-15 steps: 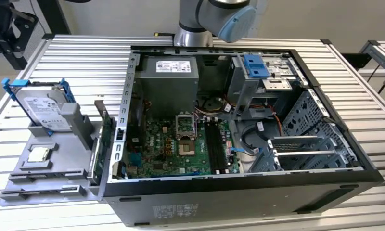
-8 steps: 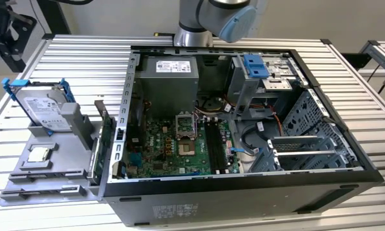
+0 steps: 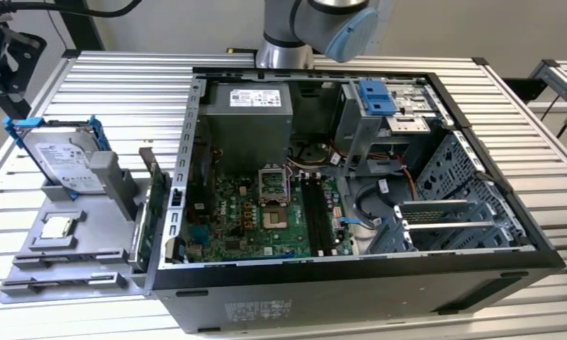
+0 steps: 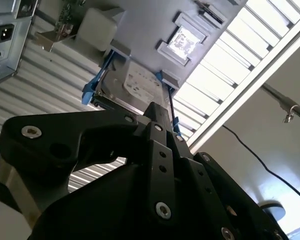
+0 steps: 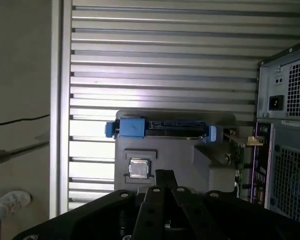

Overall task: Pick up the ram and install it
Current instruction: 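Reach for the ram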

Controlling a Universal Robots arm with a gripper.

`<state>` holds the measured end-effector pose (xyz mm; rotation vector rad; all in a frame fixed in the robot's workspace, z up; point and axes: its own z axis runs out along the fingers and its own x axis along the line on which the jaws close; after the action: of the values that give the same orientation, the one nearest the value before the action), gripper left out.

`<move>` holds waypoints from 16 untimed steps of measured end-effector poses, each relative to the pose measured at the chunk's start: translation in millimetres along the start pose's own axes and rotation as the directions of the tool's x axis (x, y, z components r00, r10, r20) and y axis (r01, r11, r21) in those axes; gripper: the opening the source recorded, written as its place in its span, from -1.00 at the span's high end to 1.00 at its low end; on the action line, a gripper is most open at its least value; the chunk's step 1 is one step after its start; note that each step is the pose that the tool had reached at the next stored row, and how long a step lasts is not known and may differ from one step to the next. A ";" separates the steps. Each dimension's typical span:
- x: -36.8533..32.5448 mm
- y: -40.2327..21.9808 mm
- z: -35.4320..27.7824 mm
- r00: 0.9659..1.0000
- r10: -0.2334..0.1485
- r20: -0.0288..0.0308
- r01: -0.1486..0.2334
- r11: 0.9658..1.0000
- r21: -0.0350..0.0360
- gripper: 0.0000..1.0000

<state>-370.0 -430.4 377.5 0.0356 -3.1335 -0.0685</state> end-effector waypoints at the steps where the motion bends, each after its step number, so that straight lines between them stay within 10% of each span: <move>1: 0.0 -2.3 0.1 1.000 0.000 0.000 0.000 1.000 0.000 1.00; 16: 0.9 -42.3 4.8 1.000 -0.009 0.000 0.009 1.000 0.000 1.00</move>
<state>-370.0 -472.5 370.8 0.0498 -3.1332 -0.0684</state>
